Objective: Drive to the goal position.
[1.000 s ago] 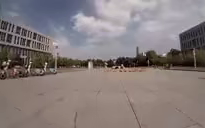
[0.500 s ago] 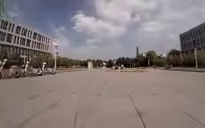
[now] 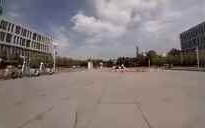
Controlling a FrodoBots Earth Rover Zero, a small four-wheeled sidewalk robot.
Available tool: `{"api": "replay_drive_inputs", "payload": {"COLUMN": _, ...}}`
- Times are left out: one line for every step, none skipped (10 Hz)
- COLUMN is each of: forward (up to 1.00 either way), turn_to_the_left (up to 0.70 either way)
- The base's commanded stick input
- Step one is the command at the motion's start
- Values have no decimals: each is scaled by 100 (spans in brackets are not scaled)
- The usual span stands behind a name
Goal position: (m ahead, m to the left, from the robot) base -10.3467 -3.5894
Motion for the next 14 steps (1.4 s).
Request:
{"api": "replay_drive_inputs", "payload": {"forward": 70, "turn_to_the_left": 0}}
{"api": "replay_drive_inputs", "payload": {"forward": 70, "turn_to_the_left": 0}}
{"api": "replay_drive_inputs", "payload": {"forward": 70, "turn_to_the_left": 0}}
{"api": "replay_drive_inputs", "payload": {"forward": 70, "turn_to_the_left": 0}}
{"api": "replay_drive_inputs", "payload": {"forward": 70, "turn_to_the_left": 0}}
{"api": "replay_drive_inputs", "payload": {"forward": 70, "turn_to_the_left": 0}}
{"api": "replay_drive_inputs", "payload": {"forward": 70, "turn_to_the_left": 0}}
{"api": "replay_drive_inputs", "payload": {"forward": 70, "turn_to_the_left": 0}}
{"api": "replay_drive_inputs", "payload": {"forward": 70, "turn_to_the_left": 0}}
{"api": "replay_drive_inputs", "payload": {"forward": 70, "turn_to_the_left": 0}}
{"api": "replay_drive_inputs", "payload": {"forward": 70, "turn_to_the_left": 0}}
{"api": "replay_drive_inputs", "payload": {"forward": 70, "turn_to_the_left": 0}}
{"api": "replay_drive_inputs", "payload": {"forward": 70, "turn_to_the_left": 0}}
{"api": "replay_drive_inputs", "payload": {"forward": 70, "turn_to_the_left": 0}}
